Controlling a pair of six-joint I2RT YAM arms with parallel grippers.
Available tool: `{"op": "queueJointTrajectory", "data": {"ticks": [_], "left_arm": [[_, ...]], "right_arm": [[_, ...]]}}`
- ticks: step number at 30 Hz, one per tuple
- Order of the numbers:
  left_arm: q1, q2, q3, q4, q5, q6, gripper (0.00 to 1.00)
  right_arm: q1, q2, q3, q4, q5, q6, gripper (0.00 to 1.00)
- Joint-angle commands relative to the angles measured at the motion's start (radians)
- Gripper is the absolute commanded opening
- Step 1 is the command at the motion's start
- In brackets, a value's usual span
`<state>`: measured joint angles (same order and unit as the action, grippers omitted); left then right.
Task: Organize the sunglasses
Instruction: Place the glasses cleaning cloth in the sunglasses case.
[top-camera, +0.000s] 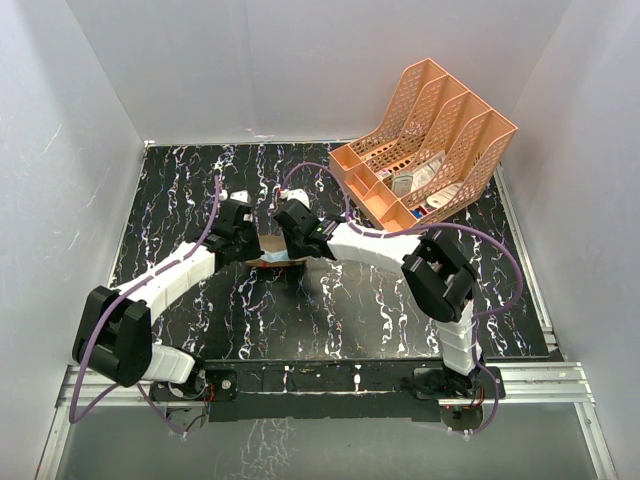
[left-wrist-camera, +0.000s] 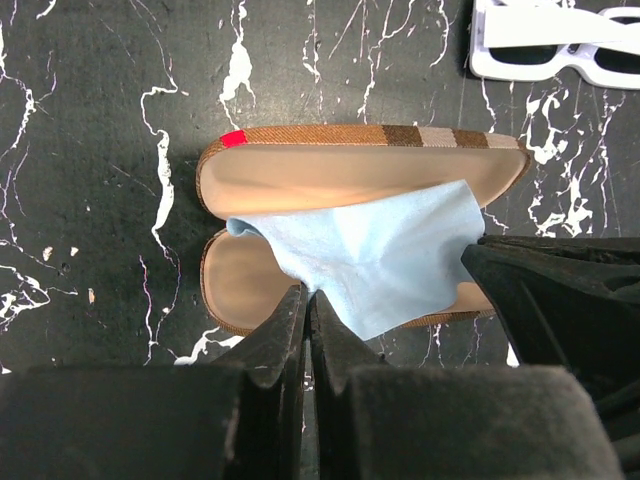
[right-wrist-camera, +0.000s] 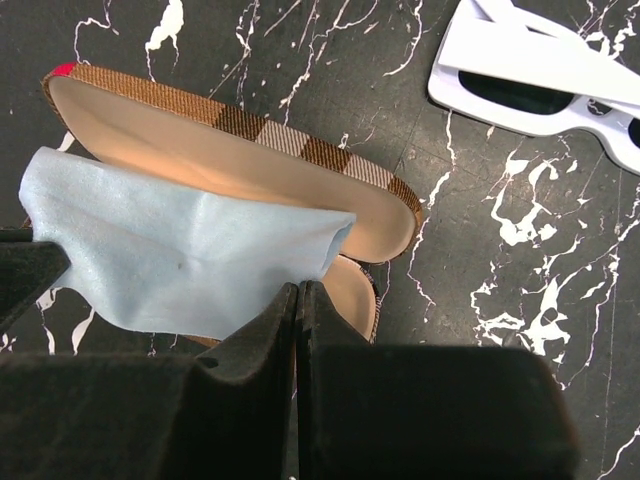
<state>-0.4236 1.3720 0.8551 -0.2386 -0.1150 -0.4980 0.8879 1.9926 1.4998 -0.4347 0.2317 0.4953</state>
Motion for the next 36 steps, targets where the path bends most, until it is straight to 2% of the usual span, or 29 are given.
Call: {"op": "queueJointTrajectory", "data": {"ticks": [1, 23, 36], "left_arm": [[0.006, 0.013, 0.024, -0.042, 0.021, 0.0, 0.0], [0.006, 0.076, -0.031, -0.066, 0.066, -0.031, 0.0], [0.002, 0.025, -0.1, -0.04, 0.073, -0.066, 0.0]], "right_arm": [[-0.002, -0.034, -0.027, 0.073, -0.01, 0.003, 0.0], [0.0, -0.089, -0.181, 0.117, -0.042, 0.058, 0.0], [-0.015, -0.105, -0.217, 0.099, 0.007, 0.007, 0.0]]}}
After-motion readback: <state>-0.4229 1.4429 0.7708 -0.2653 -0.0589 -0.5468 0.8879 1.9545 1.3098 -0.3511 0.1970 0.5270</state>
